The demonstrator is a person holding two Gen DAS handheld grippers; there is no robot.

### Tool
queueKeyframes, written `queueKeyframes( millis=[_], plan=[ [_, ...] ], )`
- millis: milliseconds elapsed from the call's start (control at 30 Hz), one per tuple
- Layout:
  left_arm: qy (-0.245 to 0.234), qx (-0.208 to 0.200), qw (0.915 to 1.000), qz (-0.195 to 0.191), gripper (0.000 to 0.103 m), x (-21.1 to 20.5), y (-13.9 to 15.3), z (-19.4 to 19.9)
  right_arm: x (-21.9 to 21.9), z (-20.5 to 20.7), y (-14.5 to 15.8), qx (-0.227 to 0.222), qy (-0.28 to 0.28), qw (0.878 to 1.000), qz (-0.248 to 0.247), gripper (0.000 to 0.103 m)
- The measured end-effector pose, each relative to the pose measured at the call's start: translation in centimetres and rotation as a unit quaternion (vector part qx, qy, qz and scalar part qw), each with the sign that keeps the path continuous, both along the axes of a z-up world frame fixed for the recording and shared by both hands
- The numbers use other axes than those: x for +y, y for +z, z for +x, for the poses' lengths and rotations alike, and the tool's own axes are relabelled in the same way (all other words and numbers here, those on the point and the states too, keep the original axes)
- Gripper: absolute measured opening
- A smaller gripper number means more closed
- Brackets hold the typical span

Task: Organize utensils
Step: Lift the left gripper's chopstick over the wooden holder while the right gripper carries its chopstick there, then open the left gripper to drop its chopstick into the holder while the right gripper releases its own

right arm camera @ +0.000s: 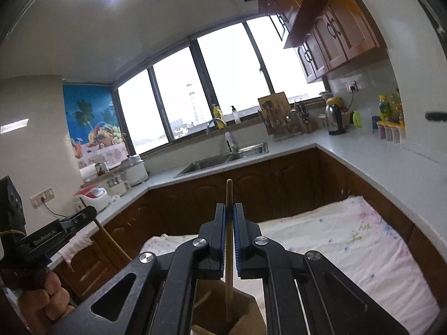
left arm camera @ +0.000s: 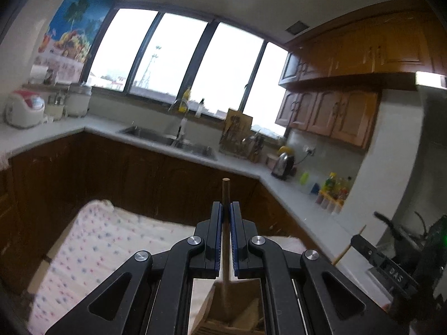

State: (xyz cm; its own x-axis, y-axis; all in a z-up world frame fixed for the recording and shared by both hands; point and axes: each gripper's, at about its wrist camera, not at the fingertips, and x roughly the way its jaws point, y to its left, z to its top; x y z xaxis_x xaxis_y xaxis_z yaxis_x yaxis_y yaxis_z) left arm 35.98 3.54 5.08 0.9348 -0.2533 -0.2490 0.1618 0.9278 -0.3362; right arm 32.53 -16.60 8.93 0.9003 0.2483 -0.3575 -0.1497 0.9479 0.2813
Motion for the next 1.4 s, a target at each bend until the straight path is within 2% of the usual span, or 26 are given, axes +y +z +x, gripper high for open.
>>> queueKeyframes(
  millis=[200,300,433,633,733,800,833,900,933,967,1000,1033,1067,1233,1300,1400],
  plan=[
    [0.008,0.028,0.9995,-0.014,0.004,-1.5,-5.2,3.3,0.3,0.2,-3.6,0.009,-0.004,1.0,0.004,0.005],
    [0.007,0.039,0.9992,-0.009,0.004,-2.1,-6.4,4.6,0.1,0.3,-4.2,0.014,-0.006,1.0,0.007,0.005],
    [0.005,0.047,0.9989,-0.001,0.004,-2.7,-7.0,5.9,-0.2,0.6,-4.1,0.027,-0.004,1.0,0.01,0.005],
    [0.002,0.049,0.9988,0.008,0.005,-2.2,-4.4,5.5,-0.5,1.0,-4.2,0.038,-0.004,0.999,0.014,0.005],
    [0.001,0.051,0.9986,0.012,0.005,-2.4,-3.9,6.0,-0.7,1.2,-4.3,0.043,-0.004,0.999,0.015,0.006],
    [-0.002,0.052,0.9986,0.011,0.005,-1.9,-4.0,4.9,-0.7,1.2,-4.3,0.047,-0.003,0.999,0.016,0.006],
    [-0.002,0.056,0.9984,0.012,0.007,-1.8,-3.9,4.9,-0.8,1.3,-4.2,0.05,-0.002,0.999,0.017,0.006],
    [-0.005,0.061,0.9981,0.011,0.021,-1.5,-3.6,4.6,-0.9,1.3,-4.1,0.052,0.0,0.998,0.02,0.011],
    [-0.003,0.06,0.9982,0.009,0.035,-1.3,-3.5,4.5,-1.0,1.2,-4.0,0.052,0.0,0.998,0.023,0.012],
    [0.001,0.056,0.9984,0.008,0.044,-1.1,-3.3,4.3,-1.1,1.1,-3.9,0.053,-0.002,0.998,0.025,0.019],
    [0.003,0.052,0.9986,0.008,0.047,-1.0,-3.0,4.1,-1.2,1.0,-3.7,0.052,-0.001,0.998,0.03,0.036],
    [0.004,0.05,0.9987,0.008,0.052,-1.0,-2.8,4.0,-1.5,0.9,-3.6,0.051,0.001,0.998,0.038,0.046],
    [0.003,0.052,0.9986,0.008,0.061,-0.9,-2.7,3.9,-1.7,0.7,-3.5,0.05,0.002,0.998,0.045,0.062],
    [0.006,0.054,0.9985,0.008,0.074,-0.4,-2.5,2.5,-2.5,-0.8,-2.7,0.046,0.01,0.997,0.064,0.069],
    [0.009,0.057,0.9983,0.006,0.078,0.0,-2.5,1.5,-2.7,-1.9,-2.4,0.044,0.01,0.997,0.067,0.077],
    [0.015,0.065,0.9977,0.009,0.084,0.5,-2.4,-0.2,-2.8,-3.1,-2.1,0.045,0.014,0.997,0.065,0.079]
  ],
)
